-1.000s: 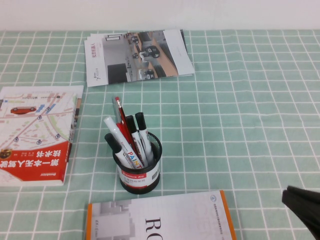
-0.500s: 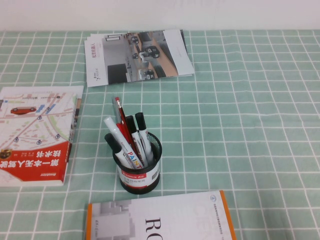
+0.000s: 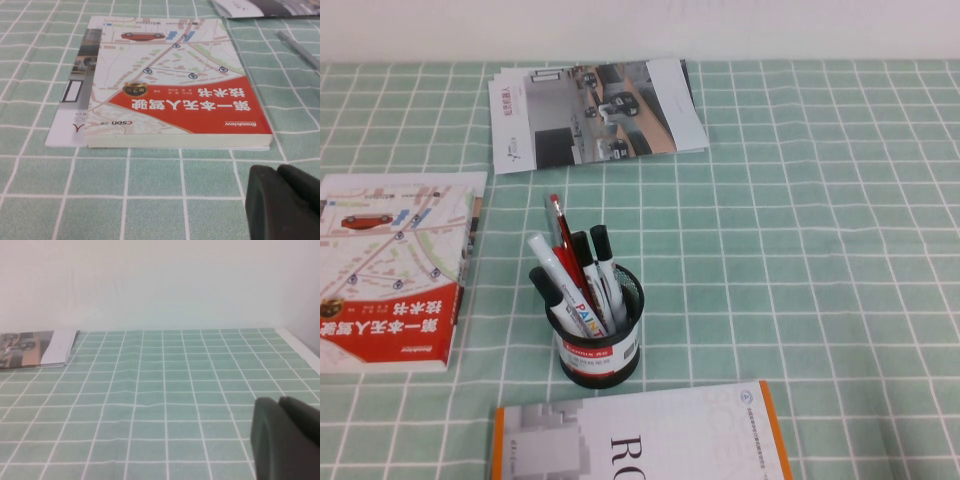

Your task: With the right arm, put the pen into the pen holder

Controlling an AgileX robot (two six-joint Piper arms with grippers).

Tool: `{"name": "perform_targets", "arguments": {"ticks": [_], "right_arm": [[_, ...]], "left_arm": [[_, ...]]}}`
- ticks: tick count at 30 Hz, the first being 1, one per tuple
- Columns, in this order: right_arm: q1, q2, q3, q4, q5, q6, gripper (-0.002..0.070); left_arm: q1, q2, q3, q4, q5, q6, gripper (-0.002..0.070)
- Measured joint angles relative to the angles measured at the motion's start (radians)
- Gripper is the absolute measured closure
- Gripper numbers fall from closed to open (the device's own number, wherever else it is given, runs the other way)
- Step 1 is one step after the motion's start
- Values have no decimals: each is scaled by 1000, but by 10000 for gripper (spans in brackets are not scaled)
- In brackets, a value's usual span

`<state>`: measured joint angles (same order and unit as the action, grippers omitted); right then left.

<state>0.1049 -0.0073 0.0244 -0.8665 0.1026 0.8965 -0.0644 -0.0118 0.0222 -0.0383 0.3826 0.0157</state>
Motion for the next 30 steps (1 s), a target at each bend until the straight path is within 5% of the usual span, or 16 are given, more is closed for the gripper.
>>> {"name": "perform_targets", "arguments": {"ticks": [11,13,17,20,30], "right_arm": [[0,0,0,80,-12,-42,695],[0,0,0,265,23,-210,695],[0,0,0,811,113,-850,695],[0,0,0,985,154,-1073,695],[-1,0,2,981,245,-960,695]], "left_arm": [[0,0,0,0,0,0,679],[0,0,0,0,0,0,679],[0,0,0,0,0,0,679],[0,0,0,0,0,0,679],[0,0,0,0,0,0,679]]}}
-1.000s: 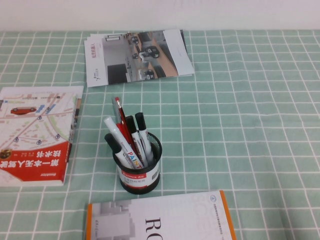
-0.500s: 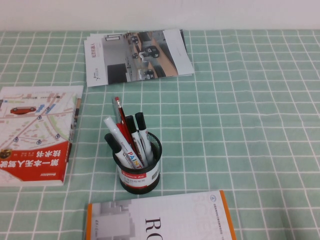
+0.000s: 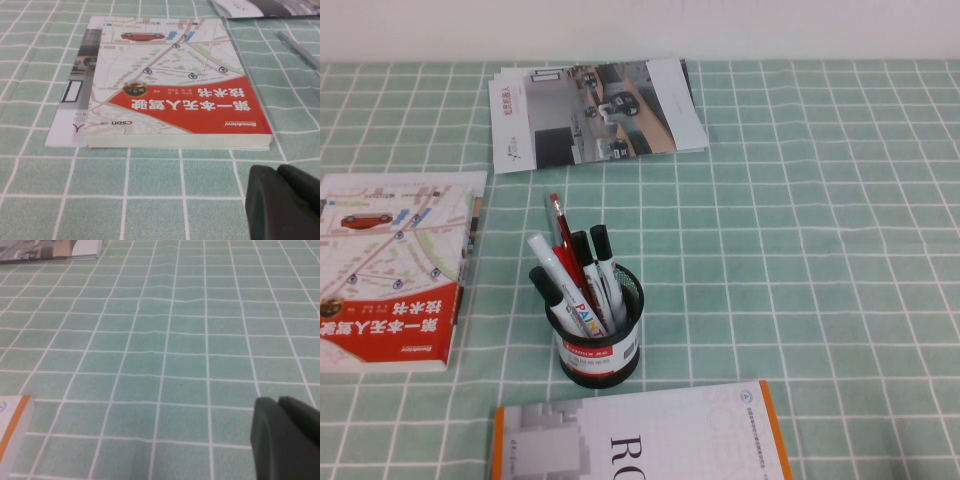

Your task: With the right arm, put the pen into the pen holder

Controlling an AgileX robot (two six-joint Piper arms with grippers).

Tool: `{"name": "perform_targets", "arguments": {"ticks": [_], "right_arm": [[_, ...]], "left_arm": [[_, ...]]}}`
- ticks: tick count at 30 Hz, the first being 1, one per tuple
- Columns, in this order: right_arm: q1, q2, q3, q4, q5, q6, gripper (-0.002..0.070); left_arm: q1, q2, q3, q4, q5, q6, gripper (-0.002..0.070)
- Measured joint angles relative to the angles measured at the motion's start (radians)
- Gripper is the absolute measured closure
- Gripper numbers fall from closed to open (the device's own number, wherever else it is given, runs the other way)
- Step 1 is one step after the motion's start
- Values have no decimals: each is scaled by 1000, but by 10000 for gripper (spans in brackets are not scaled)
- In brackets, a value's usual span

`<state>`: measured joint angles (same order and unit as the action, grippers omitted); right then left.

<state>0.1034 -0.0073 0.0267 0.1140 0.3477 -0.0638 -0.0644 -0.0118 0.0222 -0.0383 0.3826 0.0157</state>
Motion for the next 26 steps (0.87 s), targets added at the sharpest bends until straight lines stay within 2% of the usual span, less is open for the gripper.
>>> {"name": "perform_targets", "arguments": {"ticks": [26], "right_arm": [[-2,0,0,3,0,12,695]], "left_arm": [[0,0,0,0,0,0,679]]}}
